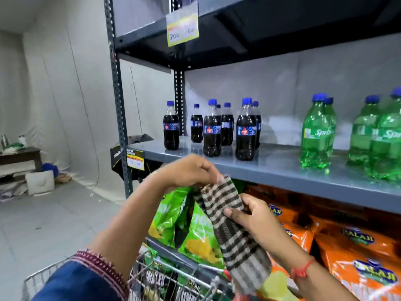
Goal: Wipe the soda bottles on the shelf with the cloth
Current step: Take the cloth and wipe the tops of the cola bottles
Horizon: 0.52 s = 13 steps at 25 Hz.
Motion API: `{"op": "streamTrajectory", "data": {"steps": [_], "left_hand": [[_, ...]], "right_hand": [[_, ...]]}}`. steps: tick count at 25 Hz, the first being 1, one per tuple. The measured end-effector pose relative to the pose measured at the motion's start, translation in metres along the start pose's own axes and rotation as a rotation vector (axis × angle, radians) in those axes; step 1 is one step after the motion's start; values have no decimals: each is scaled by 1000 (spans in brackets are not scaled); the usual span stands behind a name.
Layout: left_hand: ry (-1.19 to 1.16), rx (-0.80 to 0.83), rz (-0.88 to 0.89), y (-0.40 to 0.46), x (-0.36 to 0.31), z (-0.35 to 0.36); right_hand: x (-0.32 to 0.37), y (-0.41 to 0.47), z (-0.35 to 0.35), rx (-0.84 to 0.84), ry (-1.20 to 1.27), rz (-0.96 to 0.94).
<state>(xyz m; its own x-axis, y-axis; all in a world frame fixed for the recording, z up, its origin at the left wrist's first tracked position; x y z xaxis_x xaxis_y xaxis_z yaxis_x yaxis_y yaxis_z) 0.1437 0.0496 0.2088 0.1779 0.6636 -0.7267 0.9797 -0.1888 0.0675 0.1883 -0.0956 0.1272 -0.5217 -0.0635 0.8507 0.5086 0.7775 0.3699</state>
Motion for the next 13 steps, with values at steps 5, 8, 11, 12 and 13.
{"op": "streamTrajectory", "data": {"steps": [5, 8, 11, 12, 13], "left_hand": [[-225, -553, 145, 34, 4, -113], [-300, -472, 165, 76, 9, -143], [-295, -344, 118, 113, 9, -153], [-320, -321, 113, 122, 8, -156], [-361, -298, 112, 130, 7, -158]], "right_hand": [[48, 70, -9, -217, -230, -95], [67, 111, -16, -384, -285, -174], [69, 140, -25, -495, -338, -183], [69, 148, -28, -516, -365, -176], [68, 155, -33, -538, -402, -170]]}}
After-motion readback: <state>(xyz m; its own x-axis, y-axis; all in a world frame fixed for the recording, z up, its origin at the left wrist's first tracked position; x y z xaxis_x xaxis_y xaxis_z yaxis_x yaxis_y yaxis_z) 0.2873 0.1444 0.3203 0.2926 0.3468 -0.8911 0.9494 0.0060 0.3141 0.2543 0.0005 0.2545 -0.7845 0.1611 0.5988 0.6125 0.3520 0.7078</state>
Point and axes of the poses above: each hand's wrist, its own y-axis towards the middle knuckle, its own z-axis out of the palm, x = y × z, the point moved 4 cm from there along y, towards the middle knuckle, and after that the axes turned 14 degrees about x, right-handed, at the moved point
